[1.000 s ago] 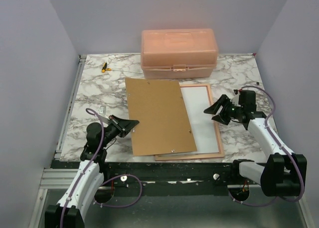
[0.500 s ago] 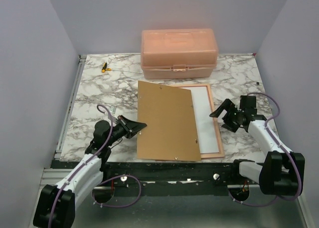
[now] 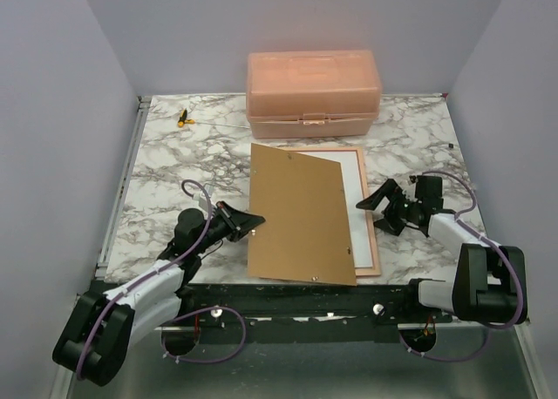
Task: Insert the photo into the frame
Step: Move the photo frame to the center of the board, then place the photo frame item in the photo frame.
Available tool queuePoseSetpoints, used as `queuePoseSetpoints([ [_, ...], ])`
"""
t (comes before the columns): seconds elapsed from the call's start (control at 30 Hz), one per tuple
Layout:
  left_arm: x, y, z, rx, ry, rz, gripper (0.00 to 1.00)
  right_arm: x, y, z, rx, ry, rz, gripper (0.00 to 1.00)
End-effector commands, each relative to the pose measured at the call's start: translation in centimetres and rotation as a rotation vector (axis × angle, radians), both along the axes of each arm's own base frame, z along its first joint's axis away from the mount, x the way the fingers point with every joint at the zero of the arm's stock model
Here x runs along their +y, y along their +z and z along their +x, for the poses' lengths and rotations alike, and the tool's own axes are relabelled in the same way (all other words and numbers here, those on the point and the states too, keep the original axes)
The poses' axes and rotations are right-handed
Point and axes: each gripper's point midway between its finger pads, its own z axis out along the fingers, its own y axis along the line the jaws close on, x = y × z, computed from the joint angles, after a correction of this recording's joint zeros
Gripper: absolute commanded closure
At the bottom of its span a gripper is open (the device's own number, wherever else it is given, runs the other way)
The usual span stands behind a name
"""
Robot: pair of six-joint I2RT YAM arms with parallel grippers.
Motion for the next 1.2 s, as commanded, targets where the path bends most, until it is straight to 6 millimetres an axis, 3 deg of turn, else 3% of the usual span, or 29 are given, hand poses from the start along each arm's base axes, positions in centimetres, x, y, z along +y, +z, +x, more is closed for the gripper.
queuePoseSetpoints([
  [0.0,-0.6,4.9,1.7,-0.165,0.024,-0.077,1.0,1.5,-2.0,-2.7,0.077,0.047,0.071,0.0],
  [0.4,-2.1,5.2,3.6,-0.185,-0.024,-0.056,1.0,1.8,-2.8,-2.7,0.091,0.072,0.07,0.0],
  [0.87,-4.4,3.5,4.9,-0.154,-0.129,-0.118,1.0,2.0,-4.0,-4.0,0.118,0.087,0.083,0.0],
  [1.17,-4.1,1.8,5.3,-0.147,-0.112,-0.036,1.0,2.0,-4.1,-3.9,0.12,0.09,0.075,0.0],
])
